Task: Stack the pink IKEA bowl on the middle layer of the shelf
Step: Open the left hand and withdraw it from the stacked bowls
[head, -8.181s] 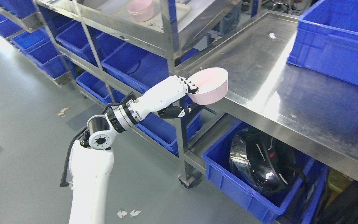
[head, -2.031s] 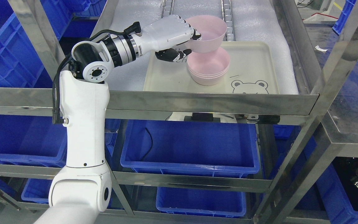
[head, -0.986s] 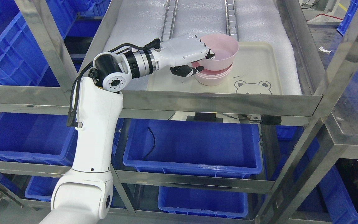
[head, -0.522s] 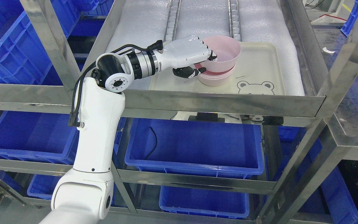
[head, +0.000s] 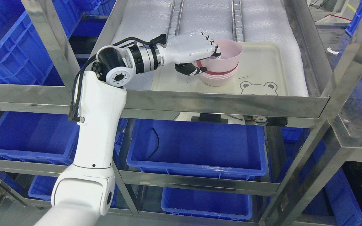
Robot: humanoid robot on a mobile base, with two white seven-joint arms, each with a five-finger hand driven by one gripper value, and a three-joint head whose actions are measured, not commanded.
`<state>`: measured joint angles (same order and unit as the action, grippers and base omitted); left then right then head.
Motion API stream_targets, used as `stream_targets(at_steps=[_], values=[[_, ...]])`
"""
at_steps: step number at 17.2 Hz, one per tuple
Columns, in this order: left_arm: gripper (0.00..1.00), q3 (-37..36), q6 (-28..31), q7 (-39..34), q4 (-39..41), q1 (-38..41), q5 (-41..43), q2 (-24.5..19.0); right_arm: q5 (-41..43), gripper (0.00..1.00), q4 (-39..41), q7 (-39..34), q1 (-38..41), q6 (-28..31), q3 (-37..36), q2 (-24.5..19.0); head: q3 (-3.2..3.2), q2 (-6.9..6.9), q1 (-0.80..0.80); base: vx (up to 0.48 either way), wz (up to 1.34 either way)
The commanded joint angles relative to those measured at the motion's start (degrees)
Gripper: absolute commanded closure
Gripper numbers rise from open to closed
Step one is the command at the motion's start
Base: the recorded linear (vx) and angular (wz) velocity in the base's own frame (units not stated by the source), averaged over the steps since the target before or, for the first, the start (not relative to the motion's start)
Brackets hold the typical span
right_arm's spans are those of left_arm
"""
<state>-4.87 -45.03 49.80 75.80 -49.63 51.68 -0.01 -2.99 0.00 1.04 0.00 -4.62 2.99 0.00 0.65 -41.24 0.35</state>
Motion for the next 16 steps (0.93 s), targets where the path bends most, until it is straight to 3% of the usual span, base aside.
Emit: stream_targets(at_steps=[1, 4, 7, 9, 13, 16], values=[[0.28, 1.18, 0.03, -0.23, -2.23, -3.01, 0.0, -2.45, 0.0, 0.0, 1.0, 0.02, 0.27, -0.04, 0.0, 1.0, 0.0, 0.0, 0.0, 0.0, 0.0], [0.11, 4.24, 0.03, -0.76, -2.33, -3.63, -2.8, -1.75, 0.0, 0.0, 1.0, 0.02, 0.26, -0.04, 0.0, 1.0, 0.0, 0.0, 0.0, 0.0, 0.0], [0.1, 4.53, 0.03, -0.93, -0.58, -4.51, -13.24, -0.99, 0.0, 0.0, 1.0, 0.02, 0.27, -0.04, 0.0, 1.0, 0.0, 0.01, 0.0, 0.0, 0.0], [0.11, -1.25, 0.03, -4.08, 2.76, -4.16, -14.59, -0.99, 0.0, 0.0, 1.0, 0.02, 0.27, -0.04, 0.0, 1.0, 0.0, 0.01, 0.0, 0.0, 0.0], [0.11, -16.36, 0.03, -18.66, 9.0, 3.55, -14.94, -0.99, 0.0, 0.0, 1.0, 0.02, 0.18, -0.04, 0.0, 1.0, 0.0, 0.01, 0.0, 0.0, 0.0], [0.1, -22.1, 0.03, -20.71, 11.29, 9.62, -15.64, -0.99, 0.0, 0.0, 1.0, 0.02, 0.18, -0.04, 0.0, 1.0, 0.0, 0.01, 0.0, -0.004, 0.0]])
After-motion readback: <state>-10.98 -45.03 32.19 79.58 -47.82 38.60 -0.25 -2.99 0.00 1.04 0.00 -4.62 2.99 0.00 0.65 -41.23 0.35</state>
